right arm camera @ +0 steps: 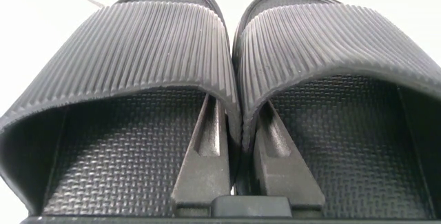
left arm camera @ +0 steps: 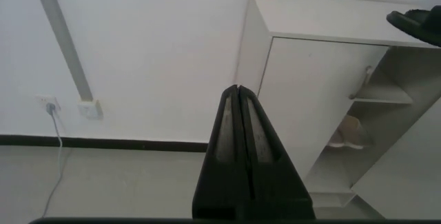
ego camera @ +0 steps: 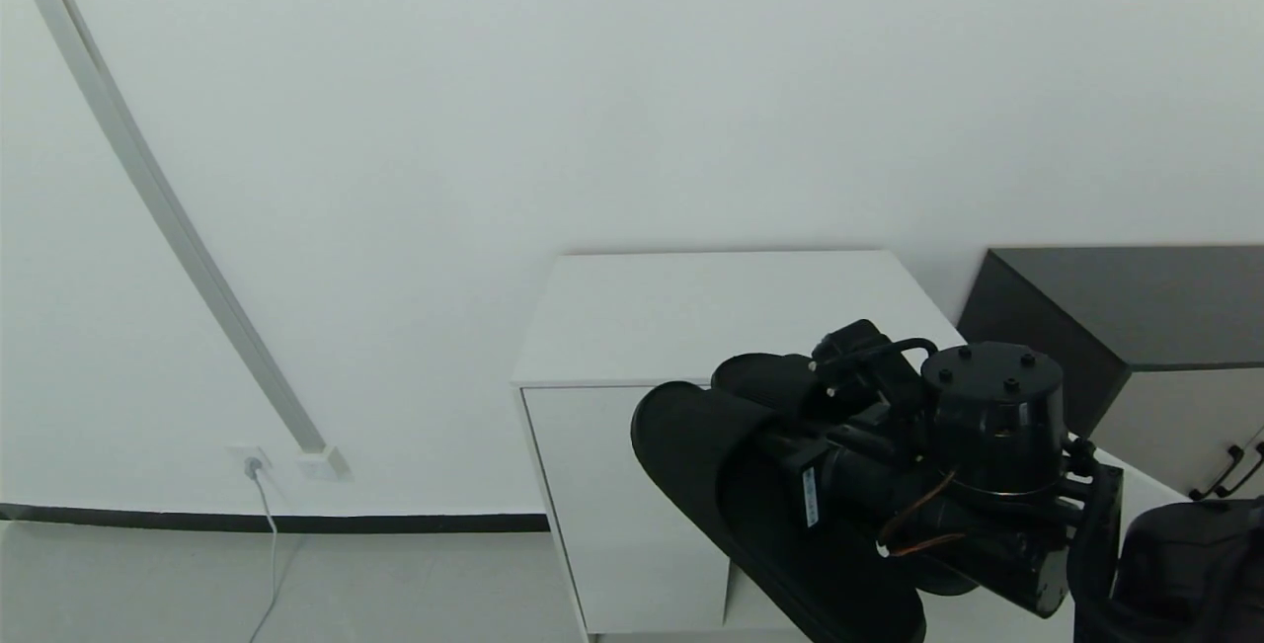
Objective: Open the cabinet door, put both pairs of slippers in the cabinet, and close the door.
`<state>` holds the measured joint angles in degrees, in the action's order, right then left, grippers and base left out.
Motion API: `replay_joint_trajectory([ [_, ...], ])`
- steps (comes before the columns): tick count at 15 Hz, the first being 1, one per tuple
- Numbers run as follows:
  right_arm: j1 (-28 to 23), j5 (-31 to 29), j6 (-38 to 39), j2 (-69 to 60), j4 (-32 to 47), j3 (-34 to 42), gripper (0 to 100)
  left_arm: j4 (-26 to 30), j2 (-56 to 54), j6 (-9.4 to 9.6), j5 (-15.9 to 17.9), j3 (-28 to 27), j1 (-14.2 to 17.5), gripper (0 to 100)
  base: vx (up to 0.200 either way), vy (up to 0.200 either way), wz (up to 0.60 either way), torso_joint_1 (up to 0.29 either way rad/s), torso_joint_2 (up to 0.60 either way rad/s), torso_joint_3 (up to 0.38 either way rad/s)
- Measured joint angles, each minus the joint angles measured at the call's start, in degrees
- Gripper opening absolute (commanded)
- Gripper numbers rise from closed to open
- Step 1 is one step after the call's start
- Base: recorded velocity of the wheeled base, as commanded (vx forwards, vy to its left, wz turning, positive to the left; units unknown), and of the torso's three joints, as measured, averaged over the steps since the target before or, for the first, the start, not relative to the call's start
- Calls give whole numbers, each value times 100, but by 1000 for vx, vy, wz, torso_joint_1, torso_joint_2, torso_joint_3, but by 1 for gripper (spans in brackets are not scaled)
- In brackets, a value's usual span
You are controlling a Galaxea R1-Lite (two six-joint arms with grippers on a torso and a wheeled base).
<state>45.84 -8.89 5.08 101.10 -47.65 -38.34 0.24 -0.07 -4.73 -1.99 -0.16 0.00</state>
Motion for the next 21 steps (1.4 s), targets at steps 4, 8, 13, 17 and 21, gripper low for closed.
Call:
replay_joint_trajectory([
  [4,9,0,2,0,-11,2,0,0,0,0,13,-2,0,0,0,-100,0,1,-2,2],
  [8,30,9,2,-11,-9,4,0,0,0,0,32,-2,-5,0,0,0,0,0,0,0],
  [13,7,0,2,-18,-13,11,0,0,0,6,33,-2,0,0,0,-80,0,-3,1,0],
  [17,0,2,24,-18,-30,45,0,-4,0,5,33,-2,5,0,0,-200,0,5,5,4],
  [21,-22,-2,13,-29,-290,119,0,-4,0,0,32,-2,13,0,0,0,0,0,0,0],
])
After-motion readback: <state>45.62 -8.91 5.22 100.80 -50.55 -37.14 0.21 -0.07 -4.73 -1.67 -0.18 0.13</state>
